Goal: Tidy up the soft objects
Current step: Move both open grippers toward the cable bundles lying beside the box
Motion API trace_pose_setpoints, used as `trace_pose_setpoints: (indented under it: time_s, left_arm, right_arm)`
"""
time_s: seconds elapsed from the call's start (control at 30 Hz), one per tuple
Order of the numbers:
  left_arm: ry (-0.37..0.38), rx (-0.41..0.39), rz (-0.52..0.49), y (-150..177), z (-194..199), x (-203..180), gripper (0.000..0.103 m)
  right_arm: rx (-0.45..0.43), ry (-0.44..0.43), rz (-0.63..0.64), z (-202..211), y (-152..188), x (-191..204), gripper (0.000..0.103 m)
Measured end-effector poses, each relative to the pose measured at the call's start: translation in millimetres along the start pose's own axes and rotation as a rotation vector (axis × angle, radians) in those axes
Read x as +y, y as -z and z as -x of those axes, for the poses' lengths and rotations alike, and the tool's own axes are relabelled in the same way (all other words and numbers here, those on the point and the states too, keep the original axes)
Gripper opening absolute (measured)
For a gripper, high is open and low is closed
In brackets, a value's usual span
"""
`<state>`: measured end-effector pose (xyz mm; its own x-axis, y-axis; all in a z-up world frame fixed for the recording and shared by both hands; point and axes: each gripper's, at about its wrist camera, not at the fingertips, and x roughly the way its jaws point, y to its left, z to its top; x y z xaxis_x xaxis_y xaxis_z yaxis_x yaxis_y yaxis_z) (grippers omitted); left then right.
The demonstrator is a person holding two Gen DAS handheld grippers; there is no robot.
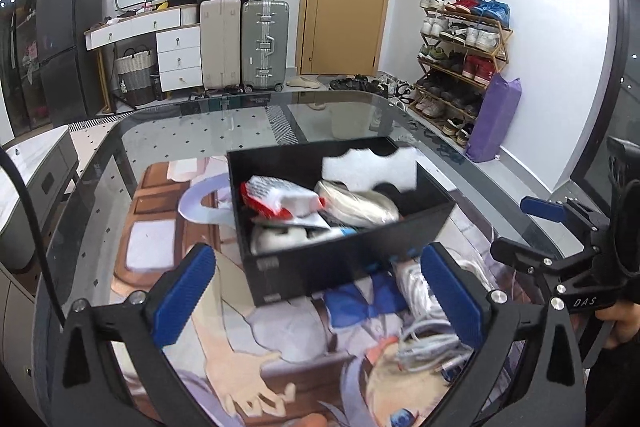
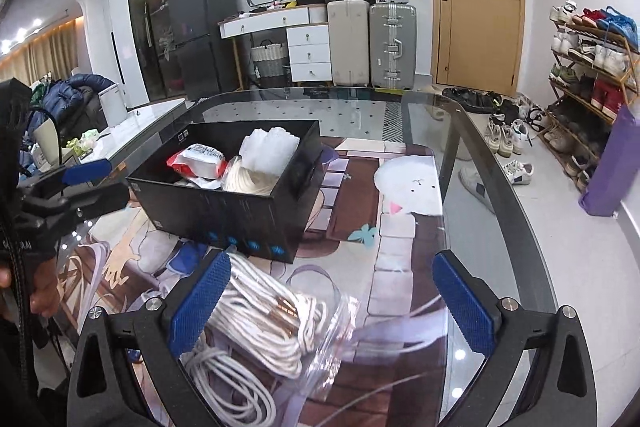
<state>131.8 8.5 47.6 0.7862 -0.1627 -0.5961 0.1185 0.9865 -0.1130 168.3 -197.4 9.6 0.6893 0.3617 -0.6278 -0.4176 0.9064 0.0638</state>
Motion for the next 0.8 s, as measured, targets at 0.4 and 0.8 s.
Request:
trace_pose_setpoints:
  time_s: [0.4,0.8]
  left_arm:
    - [0.026,0.048,-0.015,26,-2,-33,0.103]
    - [0.064,0.093,-0.024,40,-7,-61,0.103]
  right_arm:
    - [-0.009,-0.009,0.001,18,4,-1,0.102]
    - [0.002,-0.002,-0.019,20,9,-11,0.102]
